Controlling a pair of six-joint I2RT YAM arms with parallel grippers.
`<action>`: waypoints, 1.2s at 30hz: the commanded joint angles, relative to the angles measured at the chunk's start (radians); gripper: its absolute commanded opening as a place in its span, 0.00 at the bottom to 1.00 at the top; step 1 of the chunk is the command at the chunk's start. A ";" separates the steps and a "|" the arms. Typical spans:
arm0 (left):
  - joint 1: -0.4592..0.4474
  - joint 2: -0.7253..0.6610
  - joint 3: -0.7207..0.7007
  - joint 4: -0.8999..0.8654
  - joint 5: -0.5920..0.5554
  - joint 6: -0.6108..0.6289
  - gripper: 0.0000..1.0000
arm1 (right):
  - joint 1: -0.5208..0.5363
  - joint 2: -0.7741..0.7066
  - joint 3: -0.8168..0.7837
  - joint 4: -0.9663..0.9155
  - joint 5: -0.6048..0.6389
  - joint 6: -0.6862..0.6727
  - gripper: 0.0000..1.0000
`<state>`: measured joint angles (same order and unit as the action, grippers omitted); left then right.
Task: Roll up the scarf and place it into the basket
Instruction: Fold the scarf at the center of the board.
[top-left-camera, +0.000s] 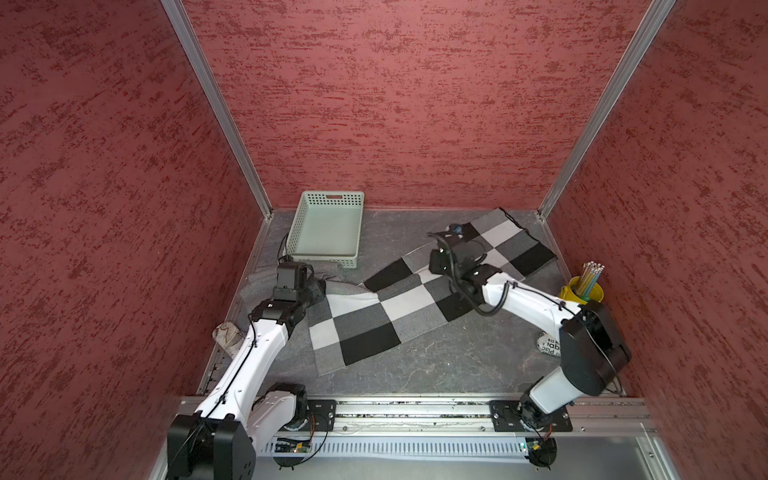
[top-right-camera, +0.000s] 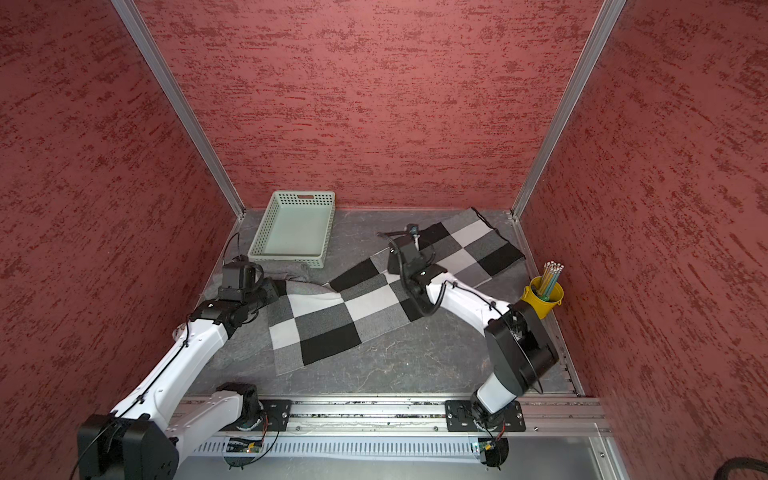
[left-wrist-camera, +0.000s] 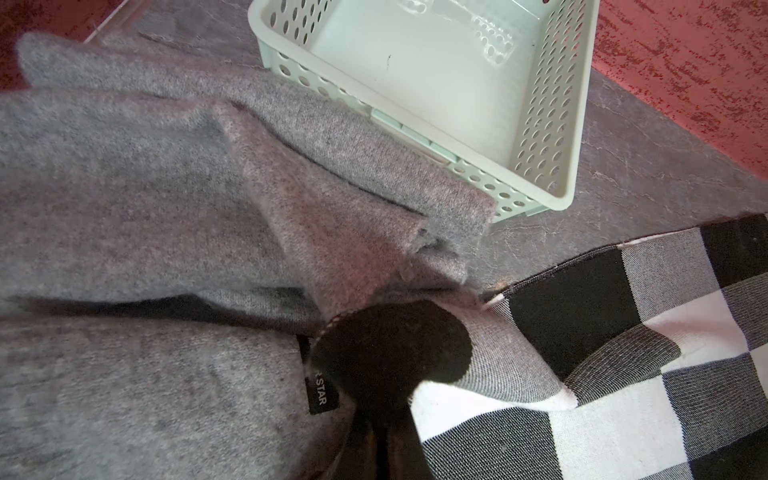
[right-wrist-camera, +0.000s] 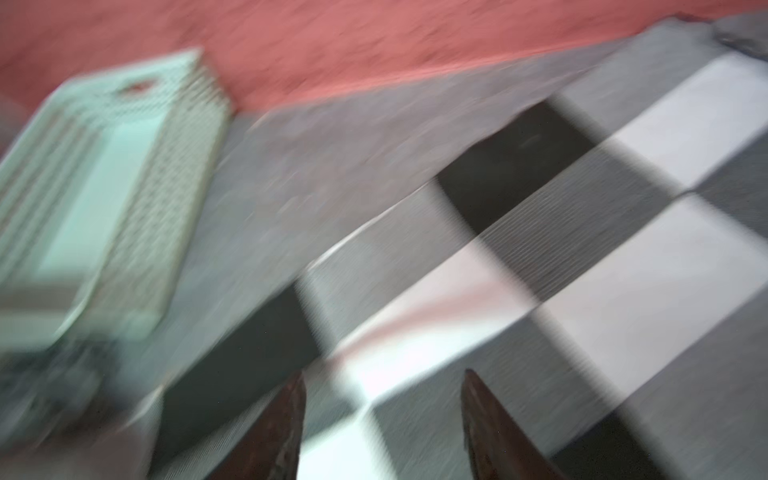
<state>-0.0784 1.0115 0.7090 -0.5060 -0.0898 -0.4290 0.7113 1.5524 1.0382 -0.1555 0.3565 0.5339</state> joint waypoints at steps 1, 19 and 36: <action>0.023 0.025 0.027 0.040 0.009 0.039 0.01 | 0.189 -0.042 -0.096 0.054 0.106 0.122 0.55; 0.163 0.104 0.004 0.134 0.164 -0.014 0.00 | 0.689 0.506 0.342 0.073 -0.118 -0.344 0.53; 0.168 0.133 -0.006 0.149 0.164 -0.028 0.00 | 0.700 0.716 0.589 -0.081 -0.214 -0.480 0.58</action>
<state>0.0780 1.1419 0.7116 -0.3935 0.0738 -0.4435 1.4040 2.2341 1.5829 -0.1772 0.1764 0.0875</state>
